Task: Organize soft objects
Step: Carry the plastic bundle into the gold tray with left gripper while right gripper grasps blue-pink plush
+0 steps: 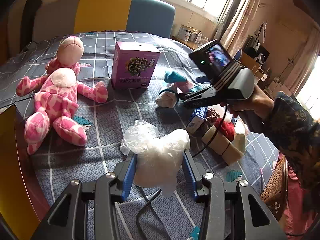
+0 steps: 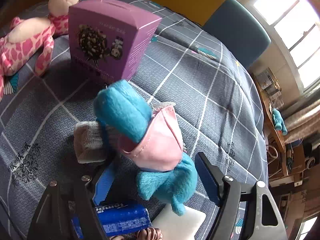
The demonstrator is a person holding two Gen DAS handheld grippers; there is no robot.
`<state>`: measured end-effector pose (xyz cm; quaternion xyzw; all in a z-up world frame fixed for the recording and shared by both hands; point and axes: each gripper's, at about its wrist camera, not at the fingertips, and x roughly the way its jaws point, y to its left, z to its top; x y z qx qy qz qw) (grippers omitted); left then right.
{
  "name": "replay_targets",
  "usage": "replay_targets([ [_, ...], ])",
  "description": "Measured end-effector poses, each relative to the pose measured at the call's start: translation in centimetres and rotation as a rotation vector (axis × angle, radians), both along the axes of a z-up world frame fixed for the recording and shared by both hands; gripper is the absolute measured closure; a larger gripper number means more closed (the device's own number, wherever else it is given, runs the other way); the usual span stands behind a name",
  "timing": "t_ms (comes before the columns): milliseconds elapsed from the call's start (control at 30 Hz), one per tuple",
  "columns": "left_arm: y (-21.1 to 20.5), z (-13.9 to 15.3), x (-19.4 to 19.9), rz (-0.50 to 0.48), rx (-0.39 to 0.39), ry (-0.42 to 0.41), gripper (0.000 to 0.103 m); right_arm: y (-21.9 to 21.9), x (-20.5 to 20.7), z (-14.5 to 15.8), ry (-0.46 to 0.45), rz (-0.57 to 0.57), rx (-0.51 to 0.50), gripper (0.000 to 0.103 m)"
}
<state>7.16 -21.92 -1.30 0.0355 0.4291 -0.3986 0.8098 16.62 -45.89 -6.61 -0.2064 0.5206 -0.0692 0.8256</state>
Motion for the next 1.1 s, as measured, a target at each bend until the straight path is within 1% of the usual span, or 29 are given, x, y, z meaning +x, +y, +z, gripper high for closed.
replay_targets([
  [33,0.0,0.0,0.0,-0.001,-0.003,0.003,0.057,0.0,0.1,-0.3,-0.001,0.012,-0.012,0.04],
  [67,-0.1,0.0,0.1,-0.001,-0.005,0.006,0.057,0.0,0.3,-0.4,0.0,0.019,-0.014,0.048],
  [100,0.0,-0.1,0.0,0.001,-0.007,0.009,0.057,-0.1,0.3,-0.5,0.001,0.022,-0.013,0.062],
  [133,0.0,-0.2,0.0,0.001,-0.007,0.012,0.057,-0.1,0.4,-0.5,-0.005,0.021,-0.011,0.07],
  [233,0.2,-0.3,-0.1,0.006,-0.004,0.01,0.057,-0.3,0.1,0.4,-0.031,0.006,0.035,0.082],
  [367,0.6,0.1,-0.1,0.028,0.0,-0.004,0.057,0.2,-0.8,2.3,-0.086,-0.012,0.05,0.083],
  [500,1.2,0.8,-0.3,0.069,0.019,-0.036,0.057,1.0,-2.7,5.6,-0.162,-0.03,0.091,0.083],
  [633,2.3,1.3,-0.1,0.138,0.04,-0.048,0.057,2.7,-5.3,8.6,-0.229,-0.034,0.23,0.083],
  [700,3.0,1.5,-0.2,0.17,0.05,-0.06,0.057,3.7,-6.4,9.1,-0.243,-0.033,0.312,0.083],
  [800,4.3,2.2,-0.5,0.217,0.076,-0.103,0.057,5.8,-8.4,8.8,-0.232,-0.044,0.451,0.083],
  [933,6.4,3.1,-0.9,0.274,0.106,-0.157,0.057,9.1,-11.0,6.8,-0.187,-0.064,0.622,0.083],
  [1000,7.5,3.4,-1.0,0.297,0.115,-0.175,0.057,10.8,-12.2,5.6,-0.159,-0.074,0.66,0.083],
  [1100,9.4,3.7,-1.0,0.329,0.12,-0.18,0.057,12.5,-13.0,3.6,-0.108,-0.087,0.722,0.083],
])
